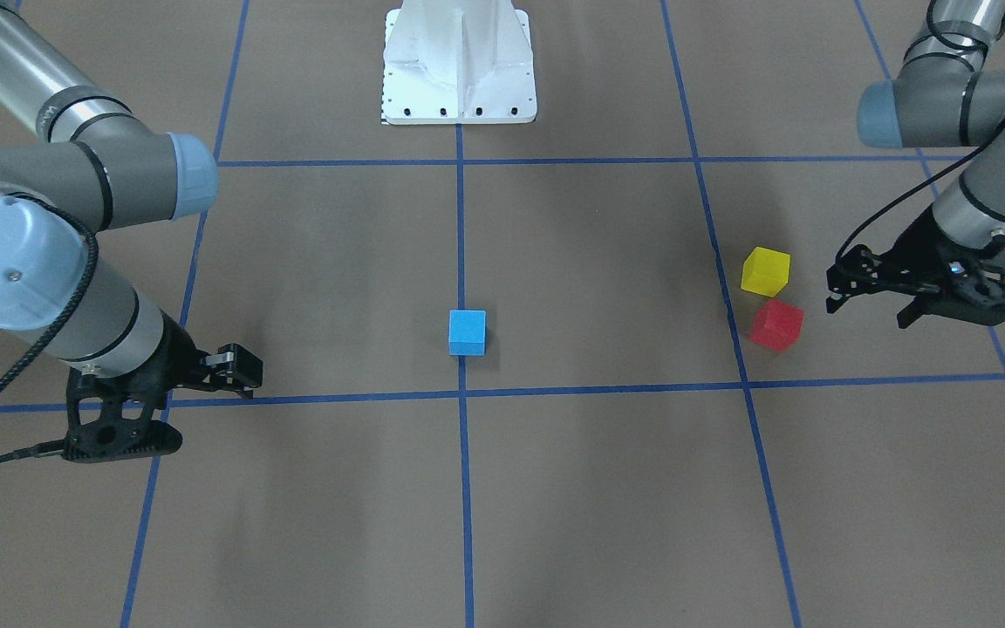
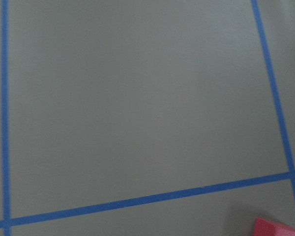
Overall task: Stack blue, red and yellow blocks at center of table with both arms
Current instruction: 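Open the right gripper and lift away while the left gripper reaches toward the red block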
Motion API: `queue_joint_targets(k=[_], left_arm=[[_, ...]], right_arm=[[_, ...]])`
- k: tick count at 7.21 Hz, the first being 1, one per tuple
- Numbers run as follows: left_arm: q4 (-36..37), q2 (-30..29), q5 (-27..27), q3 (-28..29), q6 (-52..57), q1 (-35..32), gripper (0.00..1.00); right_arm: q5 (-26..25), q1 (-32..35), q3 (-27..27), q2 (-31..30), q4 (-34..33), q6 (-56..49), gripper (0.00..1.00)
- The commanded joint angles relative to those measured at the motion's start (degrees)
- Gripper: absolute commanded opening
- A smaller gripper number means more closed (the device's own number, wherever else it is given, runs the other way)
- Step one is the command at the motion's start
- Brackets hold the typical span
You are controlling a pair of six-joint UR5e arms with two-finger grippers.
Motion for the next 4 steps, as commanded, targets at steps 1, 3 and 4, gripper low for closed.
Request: queue_joint_targets(k=[1, 3, 4], left_arm=[[0.0, -1.4, 4.2, 0.9, 0.1, 7.0, 0.99], [-0.2, -2.2, 4.1, 2.5, 0.1, 7.7, 0.99], [-0.1, -2.2, 4.0, 2.7, 0.2, 7.7, 0.99]], right_arm=[[0.1, 1.5, 0.0, -2.5, 0.4, -3.7, 0.99], [-0.1, 1.5, 0.0, -3.2, 0.8, -3.7, 0.99], [-0.1, 1.5, 0.1, -3.1, 0.8, -3.6, 0.99]])
